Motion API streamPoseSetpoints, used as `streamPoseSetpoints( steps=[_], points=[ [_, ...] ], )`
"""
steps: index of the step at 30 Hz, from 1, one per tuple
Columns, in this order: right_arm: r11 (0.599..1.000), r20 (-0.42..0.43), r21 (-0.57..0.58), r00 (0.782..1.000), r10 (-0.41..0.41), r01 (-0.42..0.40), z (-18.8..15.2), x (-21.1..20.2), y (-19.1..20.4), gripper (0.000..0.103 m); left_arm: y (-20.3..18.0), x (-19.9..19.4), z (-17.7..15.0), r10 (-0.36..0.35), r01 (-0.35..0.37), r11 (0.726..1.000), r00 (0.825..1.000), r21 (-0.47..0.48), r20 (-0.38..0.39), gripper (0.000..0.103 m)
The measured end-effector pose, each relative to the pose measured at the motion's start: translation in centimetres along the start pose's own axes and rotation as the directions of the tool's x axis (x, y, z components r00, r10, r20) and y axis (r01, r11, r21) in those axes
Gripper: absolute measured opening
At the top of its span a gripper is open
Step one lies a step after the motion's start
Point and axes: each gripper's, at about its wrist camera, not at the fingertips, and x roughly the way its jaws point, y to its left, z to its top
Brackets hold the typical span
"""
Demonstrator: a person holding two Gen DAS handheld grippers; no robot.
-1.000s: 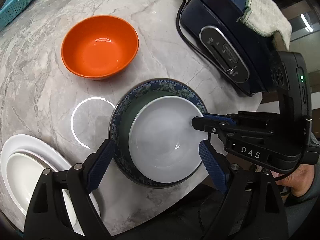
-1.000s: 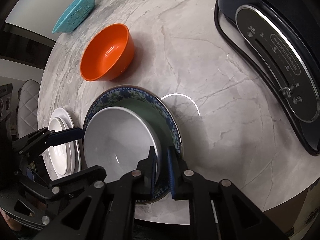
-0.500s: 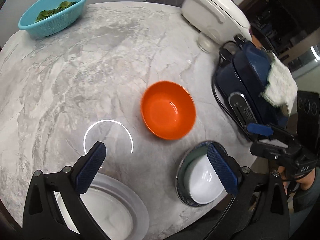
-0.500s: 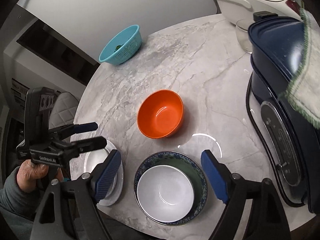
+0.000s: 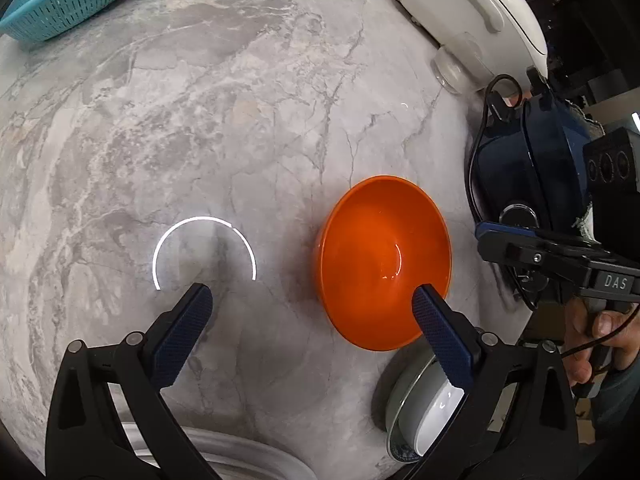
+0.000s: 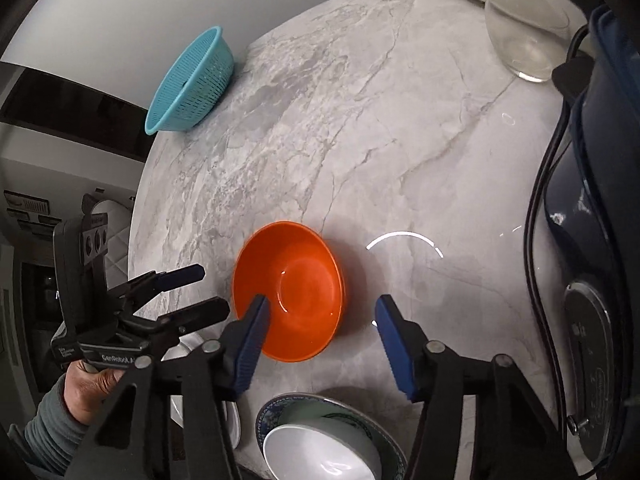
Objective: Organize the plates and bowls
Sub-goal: 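Move both tools to the orange bowl, then close the left gripper on the orange bowl rim while the right gripper grips the opposite rim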
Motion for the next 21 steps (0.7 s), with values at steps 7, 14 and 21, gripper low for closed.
streamPoseSetpoints(
  steps=[7, 14, 21],
  points=[
    [1.000, -0.067, 0.011, 0.997, 0.025, -0.024, 0.8, 3.1, -0.9, 0.049, 0.2, 2.1, 0.4, -0.009, 0.008, 1.000, 0.999, -0.009, -0.042, 0.071],
    [0.999, -0.109, 0.042, 0.993, 0.034, -0.029, 0.5, 4.3, -2.3, 0.049, 0.2, 3.4, 0.8, -0.024, 0.023, 0.999, 0.998, -0.023, -0.064, 0.062],
    [0.998, -0.125, 0.050, 0.992, 0.034, -0.028, 0.7, 5.3, -2.6, 0.044, 0.0, 3.9, 1.2, -0.046, 0.044, 0.999, 0.996, -0.028, -0.072, 0.032]
  ],
)
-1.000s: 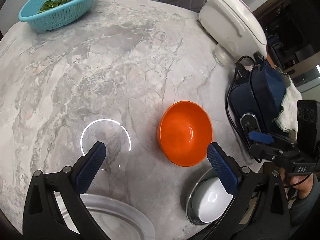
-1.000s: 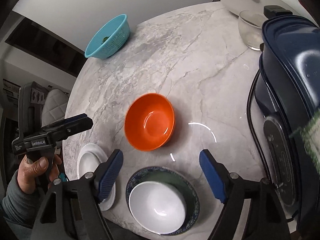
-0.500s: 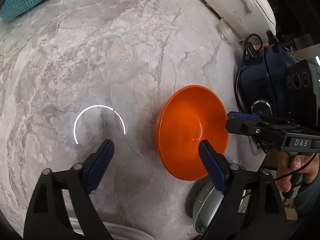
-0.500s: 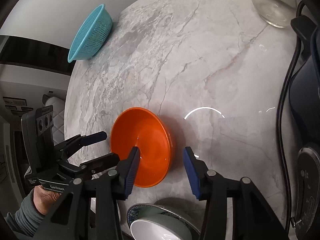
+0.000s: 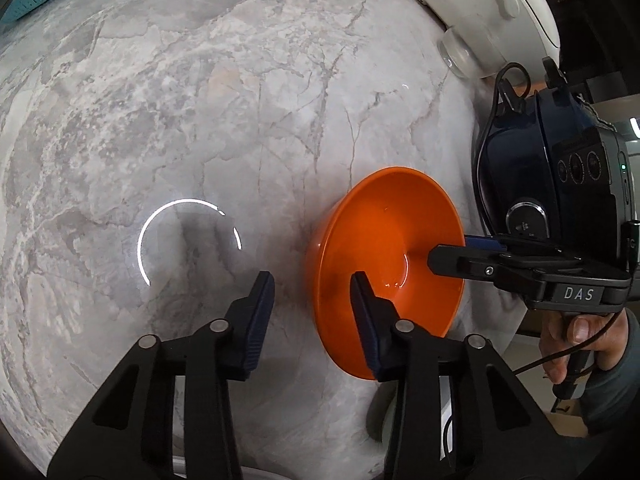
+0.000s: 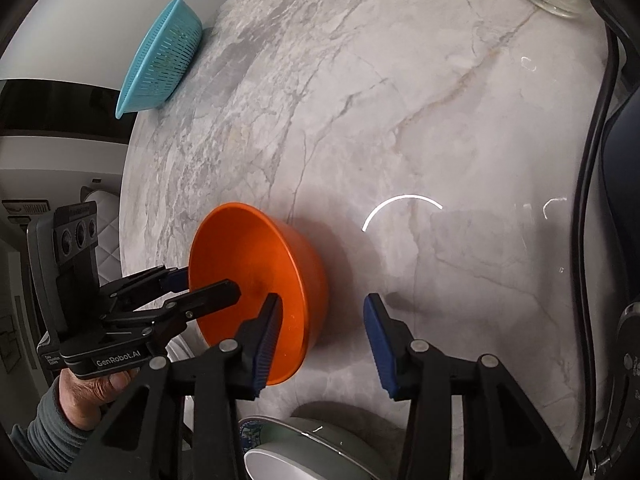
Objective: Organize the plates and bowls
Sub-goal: 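Close the left gripper on the orange bowl rim while the right gripper grips the opposite rim, then lift the orange bowl with both grippers and carry it over the bowl stack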
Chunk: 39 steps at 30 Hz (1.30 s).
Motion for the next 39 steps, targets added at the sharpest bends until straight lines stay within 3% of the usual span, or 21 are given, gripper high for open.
streamPoseSetpoints(
  steps=[5, 7, 9, 22, 29, 39],
  points=[
    [1.000, -0.024, -0.006, 1.000, -0.009, 0.009, 0.2, 0.5, 0.2, 0.030, -0.1, 0.1, 0.0, 0.000, 0.001, 1.000, 1.000, 0.012, -0.009, 0.018],
    [1.000, -0.025, -0.008, 1.000, -0.016, 0.016, 0.3, 0.6, 0.3, 0.017, -0.2, 0.2, 0.0, -0.006, 0.007, 1.000, 1.000, 0.011, -0.013, 0.018],
    [1.000, -0.026, -0.011, 1.000, -0.014, 0.014, 0.4, 0.6, 0.5, 0.014, -0.3, 0.3, -0.1, -0.002, 0.002, 1.000, 1.000, 0.015, -0.012, 0.015],
    [1.000, -0.019, -0.010, 1.000, -0.018, 0.018, 0.7, 0.3, 1.0, 0.013, -0.5, -0.8, 0.4, 0.001, -0.001, 1.000, 1.000, 0.012, 0.002, 0.011],
    [1.000, 0.003, -0.028, 1.000, -0.013, 0.013, 0.4, -2.1, 2.5, 0.013, -2.1, -4.1, 0.0, 0.011, -0.012, 0.999, 1.000, 0.033, 0.028, 0.011],
    [0.999, 0.053, -0.047, 0.999, 0.003, 0.000, -4.0, -7.5, 4.2, 0.013, -6.5, -8.5, -3.9, -0.037, 0.033, 0.997, 0.998, 0.076, 0.054, 0.011]
  ],
)
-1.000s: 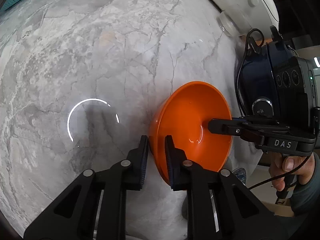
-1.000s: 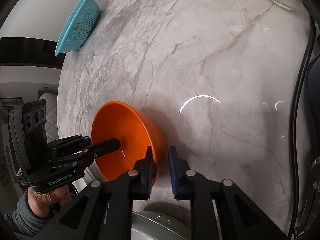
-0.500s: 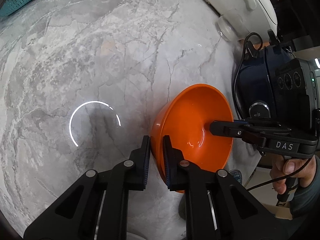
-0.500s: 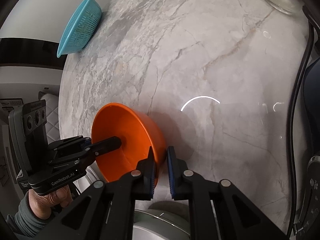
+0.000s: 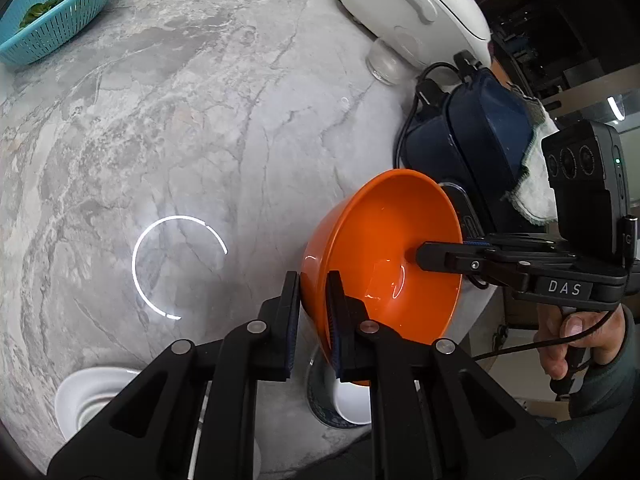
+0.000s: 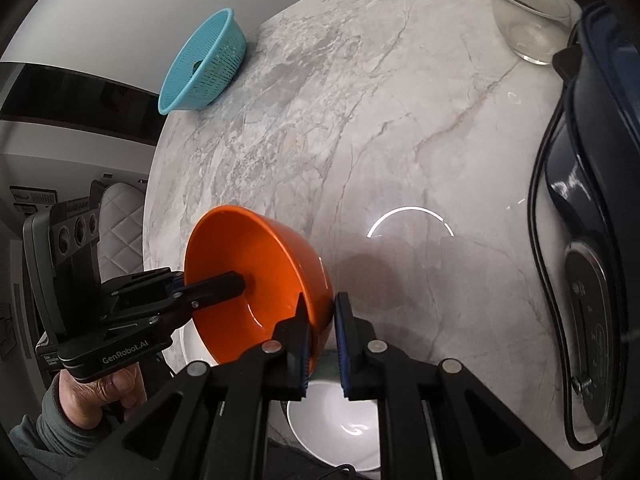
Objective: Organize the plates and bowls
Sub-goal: 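Lift the orange bowl with both grippers and carry it over the bowl stack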
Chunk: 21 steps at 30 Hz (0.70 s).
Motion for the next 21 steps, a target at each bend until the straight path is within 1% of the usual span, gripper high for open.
streamPoseSetpoints(
  steps=[4, 11, 16, 21],
  points=[
    [1.000, 0.002, 0.006, 1.000, -0.013, 0.013, -2.8, -1.7, 0.1, 0.014, -2.2, -0.2, -2.5, -0.016, 0.016, 1.000, 1.000, 0.023, -0.018, 0.011],
    [0.999, -0.016, 0.027, 0.999, -0.028, 0.028, -8.0, -3.1, -0.5, 0.014, -5.0, 1.2, -7.0, -0.022, 0.026, 0.999, 0.997, 0.046, -0.070, 0.011],
    [0.999, -0.042, 0.032, 0.998, -0.042, 0.044, -10.9, -2.5, -1.1, 0.014, -5.7, 2.9, -9.8, -0.003, 0.008, 0.999, 0.995, 0.049, -0.100, 0.011],
    [0.998, -0.061, 0.034, 0.997, -0.054, 0.056, -12.2, -1.0, -1.9, 0.013, -5.6, 4.3, -11.2, 0.020, -0.016, 0.999, 0.994, 0.042, -0.107, 0.011]
  ],
)
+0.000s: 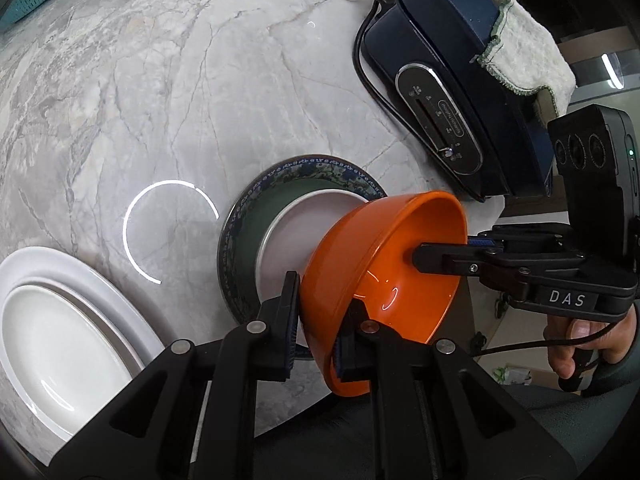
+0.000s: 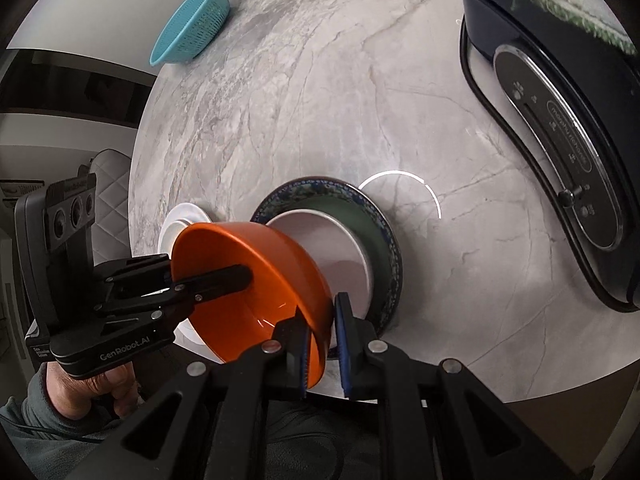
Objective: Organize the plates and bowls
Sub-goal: 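Lift the orange bowl with both grippers and carry it over the bowl stack, then lower the orange bowl into the white bowl and open both grippers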
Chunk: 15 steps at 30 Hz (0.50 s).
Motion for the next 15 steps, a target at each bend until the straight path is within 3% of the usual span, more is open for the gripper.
streamPoseSetpoints(
  steps=[15],
  points=[
    [0.999, -0.033, -0.013, 0.998, -0.050, 0.049, 0.6, 3.1, -1.0, 0.011, 1.6, 2.7, -0.1, 0.034, -0.034, 0.997, 0.999, -0.067, 0.009, 0.013]
  ],
)
